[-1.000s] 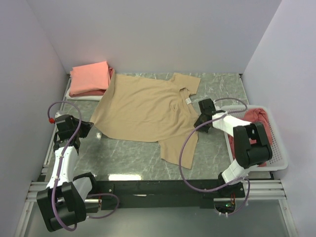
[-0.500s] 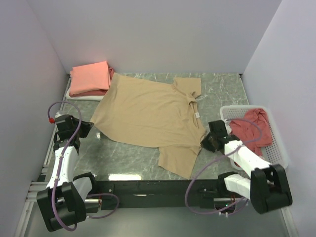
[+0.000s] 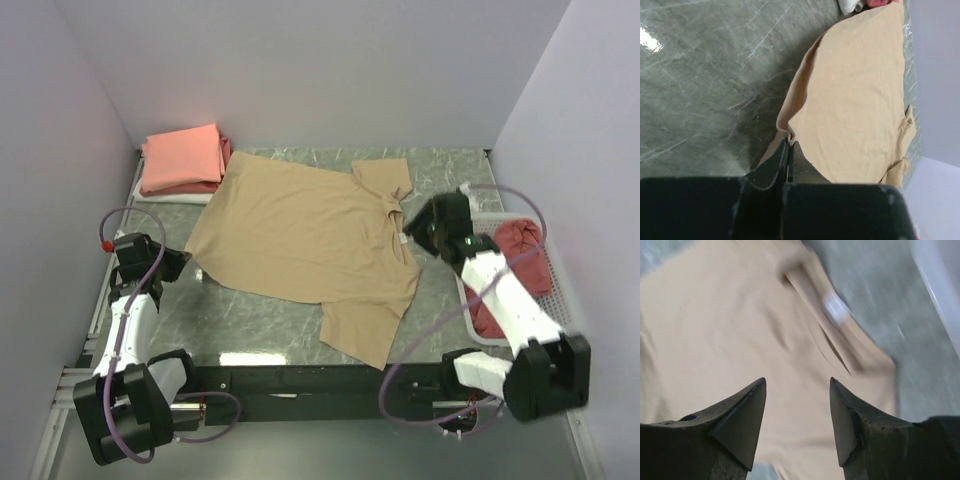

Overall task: Fold and stack the t-shirts
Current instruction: Flatten the tshirt out

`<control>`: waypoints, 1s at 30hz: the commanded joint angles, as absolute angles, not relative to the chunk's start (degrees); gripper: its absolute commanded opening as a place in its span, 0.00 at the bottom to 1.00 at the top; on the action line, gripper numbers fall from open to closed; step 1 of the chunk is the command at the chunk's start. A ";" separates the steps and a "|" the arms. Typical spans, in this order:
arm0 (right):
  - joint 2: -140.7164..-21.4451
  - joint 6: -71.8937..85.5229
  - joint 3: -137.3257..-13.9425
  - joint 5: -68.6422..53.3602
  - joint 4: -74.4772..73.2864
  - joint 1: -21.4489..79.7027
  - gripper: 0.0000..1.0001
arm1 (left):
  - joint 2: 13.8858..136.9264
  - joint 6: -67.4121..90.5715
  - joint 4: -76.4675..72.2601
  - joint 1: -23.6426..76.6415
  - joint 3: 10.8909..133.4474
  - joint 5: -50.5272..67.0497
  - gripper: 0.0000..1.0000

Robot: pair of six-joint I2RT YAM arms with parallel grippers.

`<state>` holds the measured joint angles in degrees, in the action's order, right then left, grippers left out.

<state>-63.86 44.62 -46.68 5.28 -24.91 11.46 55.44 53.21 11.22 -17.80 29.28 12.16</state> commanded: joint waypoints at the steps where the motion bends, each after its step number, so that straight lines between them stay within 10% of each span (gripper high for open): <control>1: -77.22 36.83 -58.51 6.69 -20.56 10.20 0.61 | 55.46 52.21 10.81 -18.02 32.08 13.01 0.01; 23: -122.34 27.77 -101.94 8.88 -32.78 9.76 0.46 | 59.85 52.03 9.32 -18.02 33.66 16.08 0.01; 30: -127.70 27.68 -107.75 9.49 -36.56 8.62 0.09 | 59.68 51.59 9.75 -18.02 33.05 15.64 0.01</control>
